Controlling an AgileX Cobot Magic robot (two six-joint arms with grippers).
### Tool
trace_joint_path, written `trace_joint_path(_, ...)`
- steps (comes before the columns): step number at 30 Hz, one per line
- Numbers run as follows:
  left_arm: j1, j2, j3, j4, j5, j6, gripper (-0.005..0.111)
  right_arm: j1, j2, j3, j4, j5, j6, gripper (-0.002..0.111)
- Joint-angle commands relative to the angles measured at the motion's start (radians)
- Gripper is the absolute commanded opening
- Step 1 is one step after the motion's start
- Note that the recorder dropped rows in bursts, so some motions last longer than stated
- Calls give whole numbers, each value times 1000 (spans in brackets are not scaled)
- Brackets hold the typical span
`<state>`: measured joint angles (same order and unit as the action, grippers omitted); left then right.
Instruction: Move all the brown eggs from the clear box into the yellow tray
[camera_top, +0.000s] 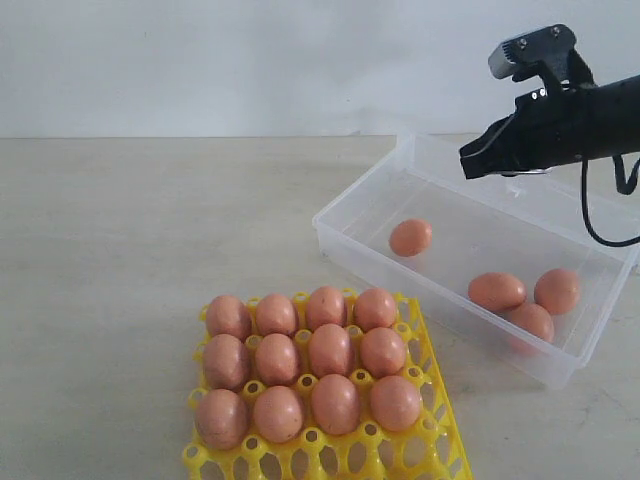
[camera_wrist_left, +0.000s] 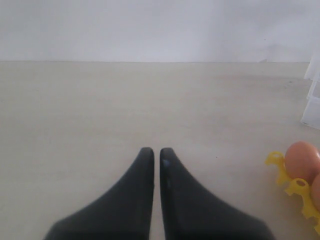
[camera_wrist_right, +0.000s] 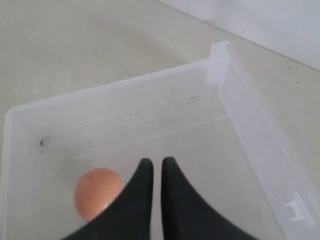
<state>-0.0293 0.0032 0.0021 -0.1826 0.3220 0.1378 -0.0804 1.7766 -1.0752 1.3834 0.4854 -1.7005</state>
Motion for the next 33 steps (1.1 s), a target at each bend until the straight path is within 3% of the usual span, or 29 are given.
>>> trace_joint_path(1, -4, -3, -2, -8, -11, -7, 4, 10, 14, 5, 25, -25, -34, 3)
trace_joint_path(4, -4, -3, -2, -8, -11, -7, 4, 55, 53, 5, -25, 16, -133, 23)
trace_joint_path(8, -4, -3, -2, -8, -11, -7, 4, 135, 118, 5, 13, -135, 71, 44)
trace_joint_path(13, -4, -3, -2, -8, -11, -7, 4, 198, 184, 5, 11, -162, 81, 46)
trace_joint_path(22, -4, -3, -2, -8, -11, -7, 4, 209, 191, -19, 3, -80, 210, 47)
trace_joint_path(27, -4, -3, -2, -8, -11, -7, 4, 209, 191, -21, -185, -49, 242, 60)
trace_joint_path(33, -4, -3, -2, -8, -11, -7, 4, 209, 191, -21, -243, -47, 333, 60)
